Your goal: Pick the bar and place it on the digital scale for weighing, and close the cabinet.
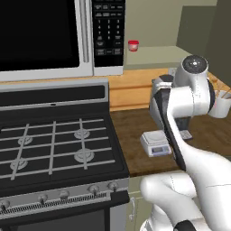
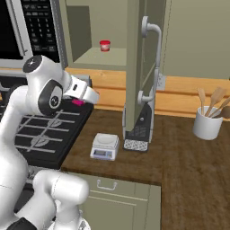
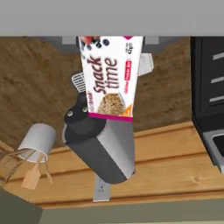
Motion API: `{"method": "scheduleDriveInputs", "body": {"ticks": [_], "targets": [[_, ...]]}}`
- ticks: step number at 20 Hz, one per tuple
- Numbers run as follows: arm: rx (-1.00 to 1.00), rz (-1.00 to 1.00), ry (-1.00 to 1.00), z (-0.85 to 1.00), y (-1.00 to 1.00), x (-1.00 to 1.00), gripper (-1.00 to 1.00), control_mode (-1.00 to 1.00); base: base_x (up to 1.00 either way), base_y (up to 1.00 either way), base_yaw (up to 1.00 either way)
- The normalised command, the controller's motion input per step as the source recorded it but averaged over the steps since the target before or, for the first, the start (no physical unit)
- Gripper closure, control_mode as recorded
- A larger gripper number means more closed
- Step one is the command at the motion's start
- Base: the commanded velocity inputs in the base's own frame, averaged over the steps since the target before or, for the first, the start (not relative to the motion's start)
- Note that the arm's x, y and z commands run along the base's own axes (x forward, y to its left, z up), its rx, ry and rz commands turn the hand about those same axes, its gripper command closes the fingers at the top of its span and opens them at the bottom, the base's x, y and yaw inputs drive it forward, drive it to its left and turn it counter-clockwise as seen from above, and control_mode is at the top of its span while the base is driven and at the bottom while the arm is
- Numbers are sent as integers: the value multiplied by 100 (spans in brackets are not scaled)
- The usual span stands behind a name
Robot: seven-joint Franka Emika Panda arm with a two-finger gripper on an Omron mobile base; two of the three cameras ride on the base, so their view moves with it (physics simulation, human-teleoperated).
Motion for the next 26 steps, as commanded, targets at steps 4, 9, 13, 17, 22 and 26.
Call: {"method": "scheduleDriveInputs", "body": {"ticks": [4,9,13,17,22,26], "targets": [[36,-5,2,-98,31,-14,100,-100,0,0,0],[3,-8,5,-46,0,27,100,-100,0,0,0],[-6,-6,20,-62,0,63,100,-100,0,0,0],[-2,-6,21,-40,0,34,100,-100,0,0,0],[0,-2,25,-42,-2,35,100,-100,0,0,0],[-1,0,6,-40,-7,27,100,-100,0,0,0]]}}
